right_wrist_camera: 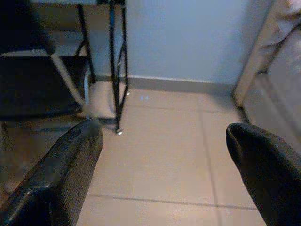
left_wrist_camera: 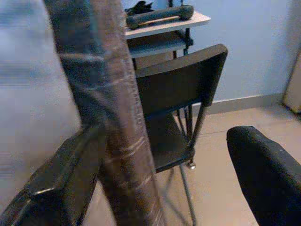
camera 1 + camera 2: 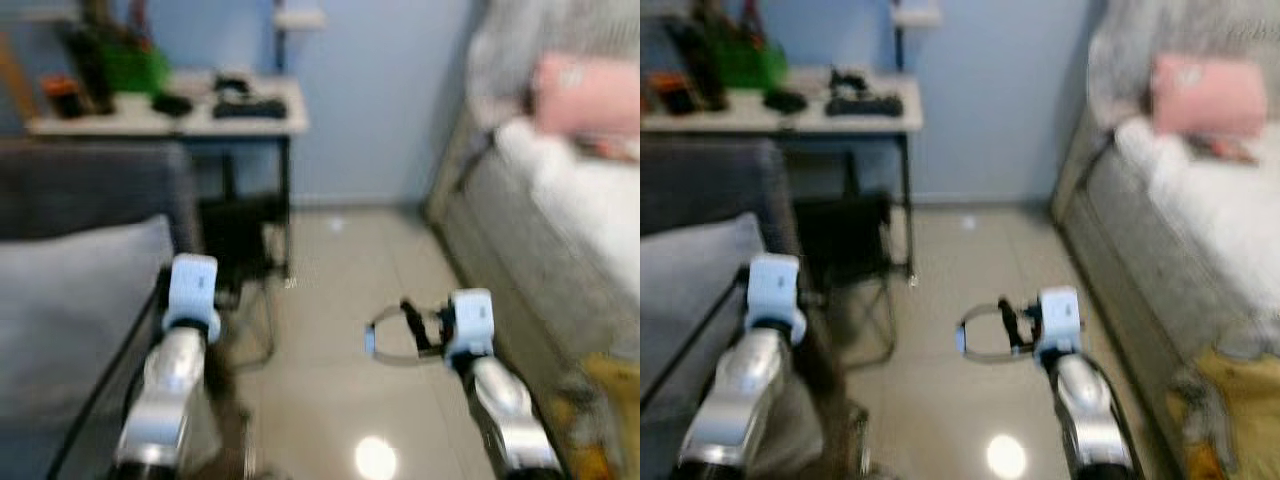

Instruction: Clean up the room

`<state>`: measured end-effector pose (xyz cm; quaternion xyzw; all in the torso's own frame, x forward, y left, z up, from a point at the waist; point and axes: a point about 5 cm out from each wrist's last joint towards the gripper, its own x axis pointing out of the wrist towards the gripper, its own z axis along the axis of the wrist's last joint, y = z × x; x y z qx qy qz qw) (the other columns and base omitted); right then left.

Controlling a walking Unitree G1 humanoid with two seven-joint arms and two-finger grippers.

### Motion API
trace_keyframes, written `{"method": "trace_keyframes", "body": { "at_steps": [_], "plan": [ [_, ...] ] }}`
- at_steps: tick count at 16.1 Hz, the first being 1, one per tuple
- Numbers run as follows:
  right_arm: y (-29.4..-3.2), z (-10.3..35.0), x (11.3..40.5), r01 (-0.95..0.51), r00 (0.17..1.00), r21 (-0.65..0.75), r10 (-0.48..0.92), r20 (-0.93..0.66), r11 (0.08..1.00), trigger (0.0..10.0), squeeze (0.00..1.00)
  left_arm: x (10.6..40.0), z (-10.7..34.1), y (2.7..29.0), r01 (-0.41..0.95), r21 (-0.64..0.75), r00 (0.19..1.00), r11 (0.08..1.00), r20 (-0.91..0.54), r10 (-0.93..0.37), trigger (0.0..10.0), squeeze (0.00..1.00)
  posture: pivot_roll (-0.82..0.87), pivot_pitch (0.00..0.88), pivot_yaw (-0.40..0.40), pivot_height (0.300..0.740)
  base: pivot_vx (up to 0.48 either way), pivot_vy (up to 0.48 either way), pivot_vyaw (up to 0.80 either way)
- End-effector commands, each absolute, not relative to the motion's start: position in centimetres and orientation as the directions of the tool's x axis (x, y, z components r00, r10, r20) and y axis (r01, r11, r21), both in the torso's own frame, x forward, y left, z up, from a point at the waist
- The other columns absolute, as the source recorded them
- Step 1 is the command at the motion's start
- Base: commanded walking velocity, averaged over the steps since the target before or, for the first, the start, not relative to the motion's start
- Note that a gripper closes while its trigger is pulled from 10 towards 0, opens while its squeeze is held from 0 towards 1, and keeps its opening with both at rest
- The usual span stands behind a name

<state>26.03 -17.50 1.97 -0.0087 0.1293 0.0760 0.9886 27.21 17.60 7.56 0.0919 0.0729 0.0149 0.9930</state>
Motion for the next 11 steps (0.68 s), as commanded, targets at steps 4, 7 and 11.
{"method": "trace_keyframes", "body": {
  "at_steps": [4,7,11],
  "plan": [
    [-18.5,2.0,26.5,-0.102,0.963,-0.039,0.089,-0.254,0.994,10.0,0.0,27.8,7.7,17.3,-0.021,0.165,0.992,0.986,-0.122,0.042,10.0,0.0,0.03,0.0,0.0,0.74,0.158,-0.178,0.0],
    [-18.7,2.0,26.1,-0.099,0.966,-0.04,0.086,-0.245,0.994,10.0,0.0,27.3,6.7,17.3,-0.013,0.153,0.987,0.988,-0.153,0.037,10.0,0.0,0.02,0.0,-0.004,0.74,0.0,0.0,0.0],
    [-19.5,0.0,21.8,-0.149,0.932,-0.056,0.122,-0.343,0.987,10.0,0.0,25.0,4.5,14.5,0.158,0.061,0.952,0.986,-0.273,-0.135,10.0,0.0,0.02,0.0,-0.022,0.74,0.0,0.0,0.0]
  ]
}}
